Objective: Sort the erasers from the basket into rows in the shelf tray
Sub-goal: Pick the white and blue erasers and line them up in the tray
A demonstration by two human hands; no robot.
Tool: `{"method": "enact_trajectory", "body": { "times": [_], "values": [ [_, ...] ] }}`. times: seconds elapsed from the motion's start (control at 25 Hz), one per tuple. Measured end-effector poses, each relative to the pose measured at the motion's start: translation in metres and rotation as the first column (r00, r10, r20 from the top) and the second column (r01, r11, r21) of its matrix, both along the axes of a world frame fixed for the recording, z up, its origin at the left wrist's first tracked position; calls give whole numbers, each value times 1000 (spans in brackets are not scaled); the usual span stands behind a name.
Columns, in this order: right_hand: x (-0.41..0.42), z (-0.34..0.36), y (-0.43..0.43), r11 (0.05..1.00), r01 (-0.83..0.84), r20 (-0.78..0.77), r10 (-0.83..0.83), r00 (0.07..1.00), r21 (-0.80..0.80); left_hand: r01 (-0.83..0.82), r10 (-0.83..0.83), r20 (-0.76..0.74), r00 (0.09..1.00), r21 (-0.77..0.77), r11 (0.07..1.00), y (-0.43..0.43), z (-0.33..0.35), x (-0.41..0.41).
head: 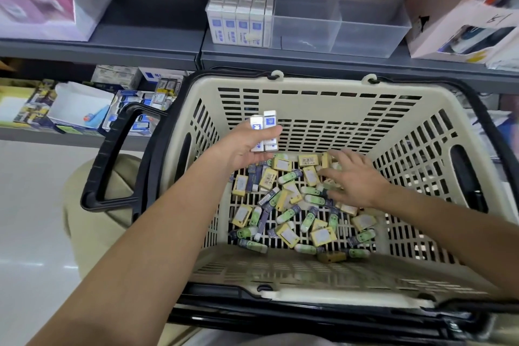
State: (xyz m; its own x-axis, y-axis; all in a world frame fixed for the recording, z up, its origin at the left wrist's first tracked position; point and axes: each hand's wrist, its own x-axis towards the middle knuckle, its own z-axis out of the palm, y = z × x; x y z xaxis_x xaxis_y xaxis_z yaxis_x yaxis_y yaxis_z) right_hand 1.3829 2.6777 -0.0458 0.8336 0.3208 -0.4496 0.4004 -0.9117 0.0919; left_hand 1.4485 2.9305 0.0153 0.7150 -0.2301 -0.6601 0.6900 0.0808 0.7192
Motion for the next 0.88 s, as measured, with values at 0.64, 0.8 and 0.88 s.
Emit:
{"method": "enact_trajectory", "body": {
  "times": [0.64, 0.8, 0.88],
  "values": [
    [17, -17, 109, 982, -81, -210, 117, 971, 171, -55, 30, 177, 984, 137, 989, 43, 55, 3],
    [10, 0, 103, 944, -201, -315, 280, 907, 262, -75, 65, 161, 985, 59, 995, 38, 57, 2],
    [14, 24, 97, 904, -120, -292, 255, 922, 409, -26, 18, 166, 986, 45, 999, 32, 58, 2]
  ]
}}
